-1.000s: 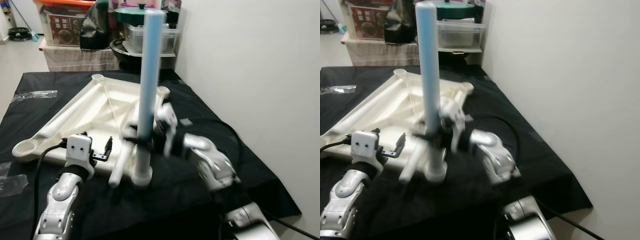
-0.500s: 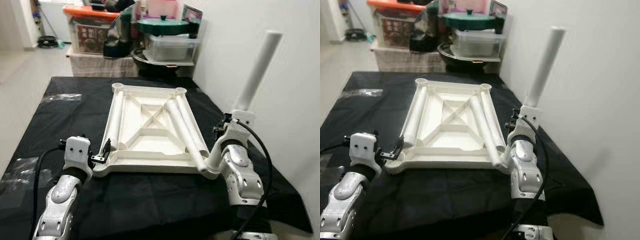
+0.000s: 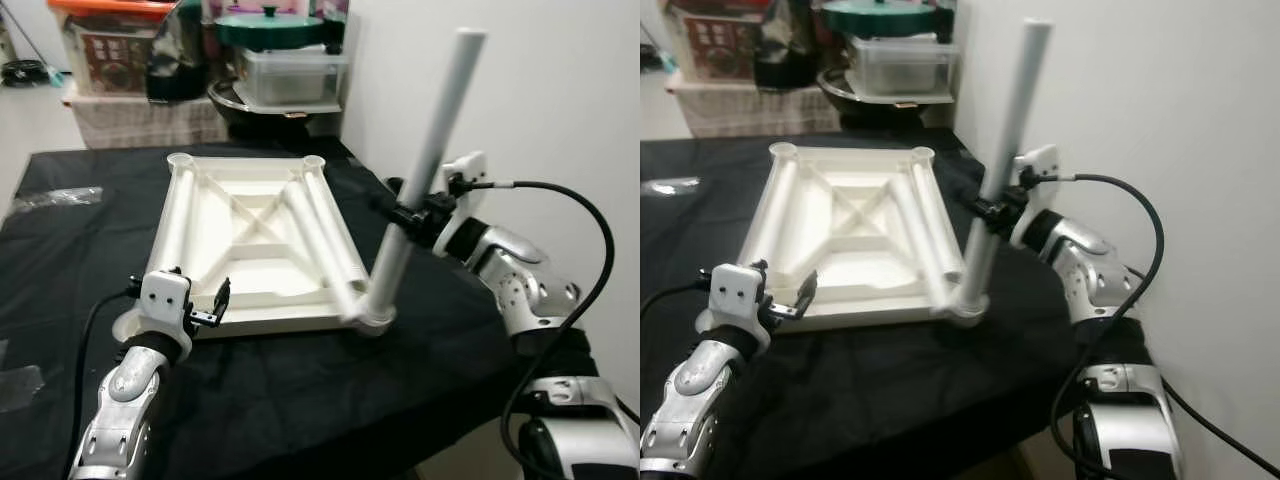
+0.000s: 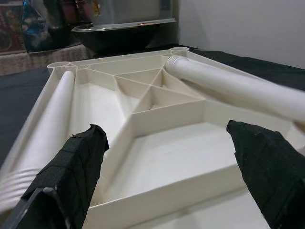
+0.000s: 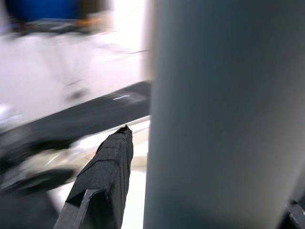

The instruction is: Building children table

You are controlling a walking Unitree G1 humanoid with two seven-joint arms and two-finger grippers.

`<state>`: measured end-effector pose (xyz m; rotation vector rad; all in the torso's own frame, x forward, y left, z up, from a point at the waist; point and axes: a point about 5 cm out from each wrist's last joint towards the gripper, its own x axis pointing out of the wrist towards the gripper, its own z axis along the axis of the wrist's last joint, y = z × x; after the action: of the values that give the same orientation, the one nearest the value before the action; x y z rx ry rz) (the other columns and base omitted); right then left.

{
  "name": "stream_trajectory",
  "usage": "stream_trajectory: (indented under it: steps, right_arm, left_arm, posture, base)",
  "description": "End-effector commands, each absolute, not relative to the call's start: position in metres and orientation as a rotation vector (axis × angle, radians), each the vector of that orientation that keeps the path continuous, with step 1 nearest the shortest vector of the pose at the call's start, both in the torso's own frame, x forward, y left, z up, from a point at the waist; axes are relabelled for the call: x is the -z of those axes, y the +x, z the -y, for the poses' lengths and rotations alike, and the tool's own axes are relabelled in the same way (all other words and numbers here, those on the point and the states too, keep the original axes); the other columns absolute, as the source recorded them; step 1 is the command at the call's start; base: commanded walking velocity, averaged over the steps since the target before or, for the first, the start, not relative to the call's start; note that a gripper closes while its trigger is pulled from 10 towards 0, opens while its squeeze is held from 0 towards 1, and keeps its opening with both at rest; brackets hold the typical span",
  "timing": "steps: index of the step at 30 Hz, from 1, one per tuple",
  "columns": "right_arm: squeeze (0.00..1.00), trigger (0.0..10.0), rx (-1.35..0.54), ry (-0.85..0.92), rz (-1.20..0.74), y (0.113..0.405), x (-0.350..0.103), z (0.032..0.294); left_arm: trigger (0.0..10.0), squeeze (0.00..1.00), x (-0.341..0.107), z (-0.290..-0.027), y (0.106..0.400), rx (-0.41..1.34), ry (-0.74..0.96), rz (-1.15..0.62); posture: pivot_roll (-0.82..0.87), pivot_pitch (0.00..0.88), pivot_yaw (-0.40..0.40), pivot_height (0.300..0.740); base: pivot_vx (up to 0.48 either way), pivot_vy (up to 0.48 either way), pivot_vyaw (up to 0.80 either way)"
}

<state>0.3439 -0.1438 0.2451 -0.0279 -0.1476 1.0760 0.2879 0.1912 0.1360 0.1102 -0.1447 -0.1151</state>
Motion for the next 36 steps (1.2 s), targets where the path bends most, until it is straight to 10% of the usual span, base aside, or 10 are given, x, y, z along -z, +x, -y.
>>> stream_trajectory:
  steps: [1,14,15,19,21,23,31,32,33,36]
  right_arm:
    - [0.0,10.0,-1.305,-0.071,0.116,0.327,-0.237,0.115]
    - [0.0,10.0,-1.681,-0.076,-0.009,0.283,-0.188,0.064]
    - [0.0,0.0,-1.41,-0.05,-0.076,0.308,-0.178,0.062]
    - [0.0,0.0,-0.917,-0.065,-0.187,0.345,-0.158,0.07]
    - [0.0,0.0,-0.289,-0.087,-0.277,0.369,-0.142,0.119]
    - [0.0,0.0,-0.043,-0.076,-0.281,0.364,-0.137,0.148]
    - [0.0,0.0,0.221,0.019,-0.243,0.327,-0.14,0.179]
    - [0.0,3.7,0.16,0.048,-0.236,0.322,-0.144,0.169]
    - [0.0,10.0,0.052,0.099,-0.244,0.321,-0.148,0.153]
    - [0.0,10.0,-0.116,0.164,-0.166,0.336,-0.168,0.133]
  left_arm:
    - [10.0,0.0,-0.135,-0.19,0.289,0.114,0.107,0.145]
    - [10.0,0.0,-0.134,-0.193,0.285,0.107,0.114,0.139]
    - [10.0,0.0,-0.134,-0.193,0.285,0.106,0.113,0.139]
    - [10.0,0.0,-0.133,-0.192,0.286,0.106,0.112,0.137]
    - [10.0,0.0,-0.132,-0.191,0.285,0.108,0.109,0.134]
    - [10.0,0.0,-0.131,-0.191,0.285,0.109,0.107,0.132]
    - [10.0,0.0,-0.13,-0.189,0.286,0.126,0.108,0.126]
    - [10.0,0.0,-0.13,-0.188,0.288,0.13,0.109,0.125]
    - [10.0,0.0,-0.131,-0.188,0.289,0.135,0.106,0.127]
    - [10.0,0.0,-0.132,-0.186,0.292,0.143,0.108,0.13]
  posture:
    - [0.07,0.0,-0.113,0.74]
    - [0.08,0.0,-0.119,0.74]
    - [0.07,0.0,-0.119,0.74]
    - [0.06,0.0,-0.116,0.74]
    - [0.05,0.0,-0.112,0.74]
    - [0.05,0.0,-0.106,0.74]
    - [0.02,0.0,-0.084,0.74]
    - [0.02,0.0,-0.078,0.74]
    - [0.01,0.0,-0.075,0.74]
    - [0.02,0.0,-0.076,0.74]
  base:
    - [0.0,0.0,0.0]
    - [0.0,0.0,0.0]
    - [0.0,0.0,0.0]
    - [0.0,0.0,0.0]
    - [0.0,0.0,0.0]
    - [0.0,0.0,0.0]
    - [0.0,0.0,0.0]
    - [0.0,0.0,0.0]
    - [0.0,0.0,0.0]
    - [0.0,0.0,0.0]
